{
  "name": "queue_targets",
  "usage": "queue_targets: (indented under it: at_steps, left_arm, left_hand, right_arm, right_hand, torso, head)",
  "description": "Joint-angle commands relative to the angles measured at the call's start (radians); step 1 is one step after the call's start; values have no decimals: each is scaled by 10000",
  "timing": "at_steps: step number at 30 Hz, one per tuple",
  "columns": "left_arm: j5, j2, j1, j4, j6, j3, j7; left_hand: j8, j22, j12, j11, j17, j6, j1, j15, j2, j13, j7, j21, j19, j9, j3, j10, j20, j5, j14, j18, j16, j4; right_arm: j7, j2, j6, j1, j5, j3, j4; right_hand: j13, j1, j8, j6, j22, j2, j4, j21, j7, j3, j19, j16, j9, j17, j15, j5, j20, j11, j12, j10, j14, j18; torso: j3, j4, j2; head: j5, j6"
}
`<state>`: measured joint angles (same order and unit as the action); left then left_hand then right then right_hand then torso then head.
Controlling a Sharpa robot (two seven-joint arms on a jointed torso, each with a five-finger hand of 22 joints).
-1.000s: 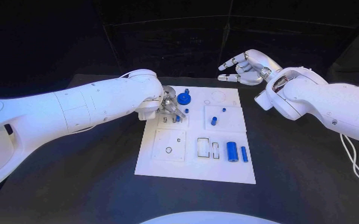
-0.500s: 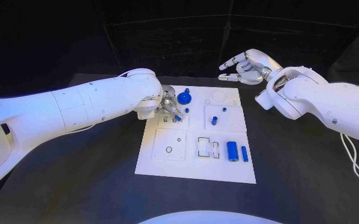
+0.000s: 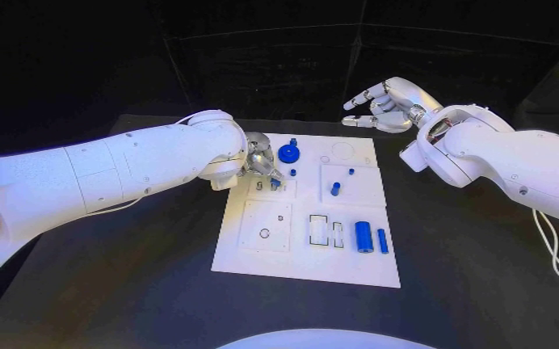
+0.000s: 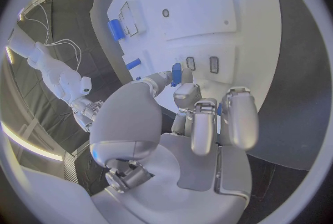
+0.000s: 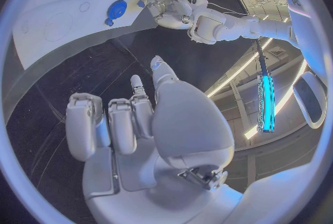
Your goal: Assemble the parts on the task board
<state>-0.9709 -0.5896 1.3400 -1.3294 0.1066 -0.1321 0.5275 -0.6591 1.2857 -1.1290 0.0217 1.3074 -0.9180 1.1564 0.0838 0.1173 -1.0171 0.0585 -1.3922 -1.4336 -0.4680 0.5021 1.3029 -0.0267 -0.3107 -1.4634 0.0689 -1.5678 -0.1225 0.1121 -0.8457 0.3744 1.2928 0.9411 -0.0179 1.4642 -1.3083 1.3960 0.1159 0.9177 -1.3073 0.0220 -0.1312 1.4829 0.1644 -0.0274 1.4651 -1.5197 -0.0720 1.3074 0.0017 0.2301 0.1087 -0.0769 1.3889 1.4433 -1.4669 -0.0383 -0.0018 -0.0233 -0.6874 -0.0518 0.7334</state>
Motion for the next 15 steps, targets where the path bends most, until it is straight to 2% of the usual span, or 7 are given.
queue_targets:
  at_steps: [1,8,15]
  left_arm:
    - [85,-106,-3,-209,-1017,-2,15]
    - [-120,-217,-81,-380,-1371,-16,200]
    - [-565,-226,-286,-378,-1598,-48,333]
  left_hand:
    - [-63,33,-51,12,2634,45,-159,-25,14,-13,-55,-61,-61,-44,1944,110,-39,-87,-1074,-77,-30,1858]
    - [-148,106,-76,27,2634,45,-248,-11,66,-36,-72,-103,-97,-113,2040,156,-26,-199,-1074,-91,-30,1911]
    - [-240,142,-102,45,2634,51,-338,3,109,-63,-91,-122,-115,-186,2121,197,-13,-321,-1074,-97,-30,1948]
  right_arm:
    - [43,-20,-53,22,-23,8,9]
    - [40,-50,-58,22,-23,8,19]
    - [34,-62,-49,22,-23,8,50]
  right_hand:
    - [-1058,19,32,-31,-610,-112,58,-63,-10,-11,130,41,10,1590,-42,68,-63,19,-21,-3,-788,-45]
    - [-1058,19,32,-31,-610,-112,58,-63,-10,-11,130,41,10,1590,-42,68,-63,19,-21,-3,-788,-45]
    - [-1058,19,32,-31,-610,-112,58,-63,-10,-11,130,41,10,1590,-42,68,-63,19,-21,-3,-788,-45]
  torso:
    - [2,-5,0]
    - [1,-8,-4]
    - [-4,12,-4]
  head:
    - [-11,15]
    - [-58,48]
    - [-104,62]
